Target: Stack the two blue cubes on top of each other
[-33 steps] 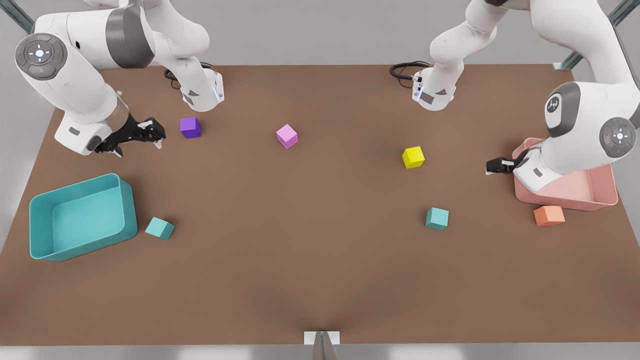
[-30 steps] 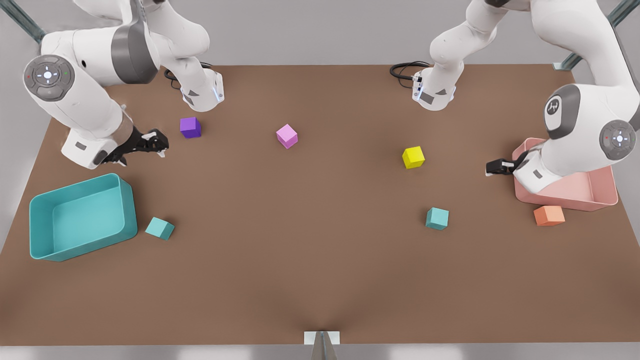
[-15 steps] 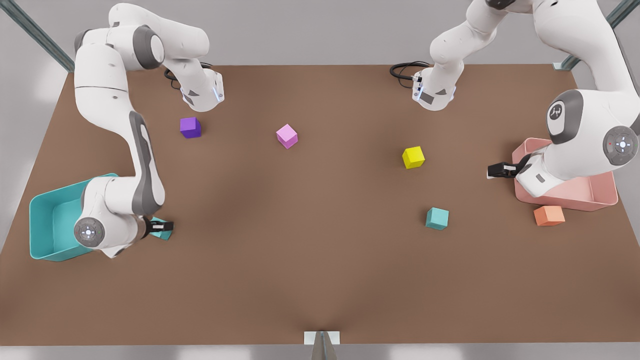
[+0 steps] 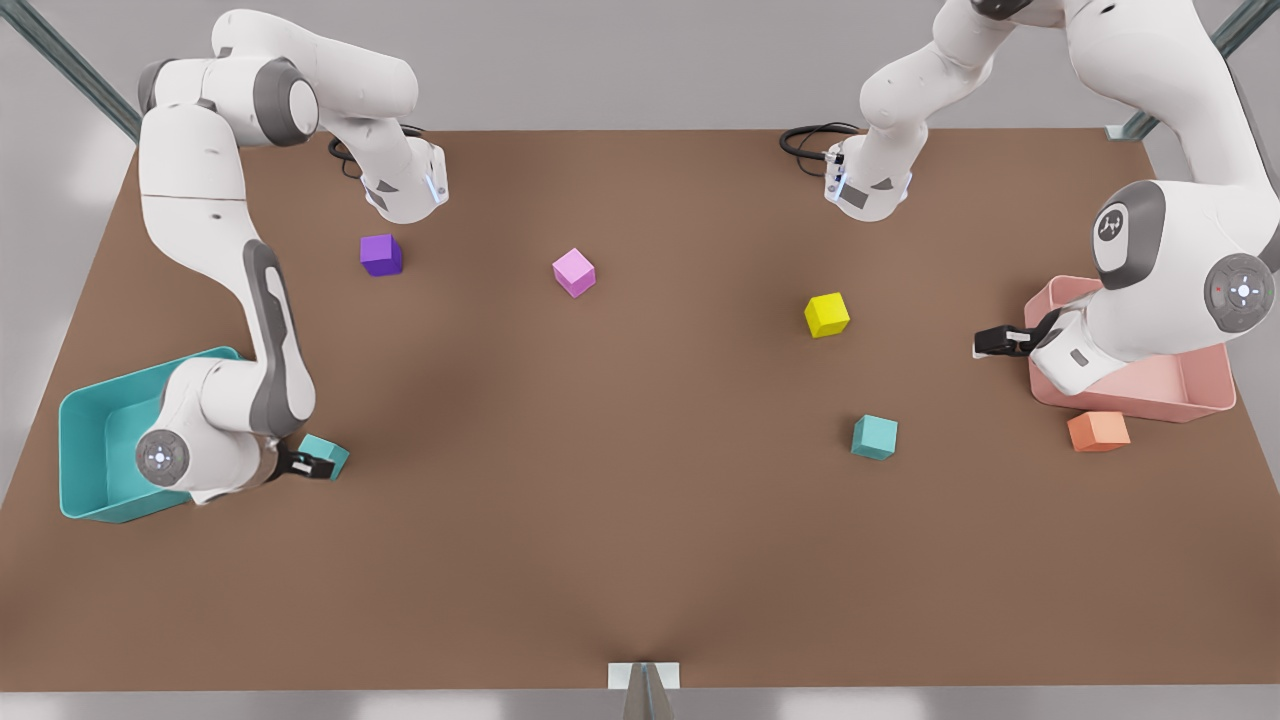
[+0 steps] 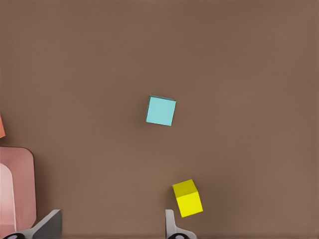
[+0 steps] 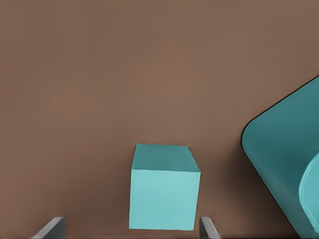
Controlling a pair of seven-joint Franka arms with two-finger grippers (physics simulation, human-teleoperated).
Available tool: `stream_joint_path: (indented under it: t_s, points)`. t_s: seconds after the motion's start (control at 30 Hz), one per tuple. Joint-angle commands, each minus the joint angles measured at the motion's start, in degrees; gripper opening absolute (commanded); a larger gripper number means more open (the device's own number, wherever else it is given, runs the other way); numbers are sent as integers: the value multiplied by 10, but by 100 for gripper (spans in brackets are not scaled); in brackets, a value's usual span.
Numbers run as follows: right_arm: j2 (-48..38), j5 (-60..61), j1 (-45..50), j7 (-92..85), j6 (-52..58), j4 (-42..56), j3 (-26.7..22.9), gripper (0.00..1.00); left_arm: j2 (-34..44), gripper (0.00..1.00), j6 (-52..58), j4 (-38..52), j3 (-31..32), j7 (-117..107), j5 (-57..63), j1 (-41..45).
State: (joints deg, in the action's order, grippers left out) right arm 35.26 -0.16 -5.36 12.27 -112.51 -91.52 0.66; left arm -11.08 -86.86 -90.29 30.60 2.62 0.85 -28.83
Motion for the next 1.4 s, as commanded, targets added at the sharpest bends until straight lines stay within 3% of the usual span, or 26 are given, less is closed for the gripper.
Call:
stream_joint_path:
  t_s: [0.0,0.17,0.6,1.2,1.23,1.3,1.37]
  points:
    - [-7,1,0,130,-10,-18,0,100,1,100,0,0,1,0,0,0]
    - [0,4,-17,153,-12,-22,0,96,1,100,1,0,1,0,0,0]
    - [30,7,-18,176,-58,-49,0,100,1,100,1,0,1,-2,0,2]
    - [52,6,-18,49,-48,-32,0,100,1,100,1,0,1,-2,0,1]
    - [52,6,-18,48,-48,-32,0,93,1,100,1,0,1,-1,0,1]
    - [53,6,-18,36,-48,-32,0,63,0,100,1,0,1,-1,0,1]
    - [53,6,-18,35,-47,-31,0,58,0,100,1,1,1,-1,0,1]
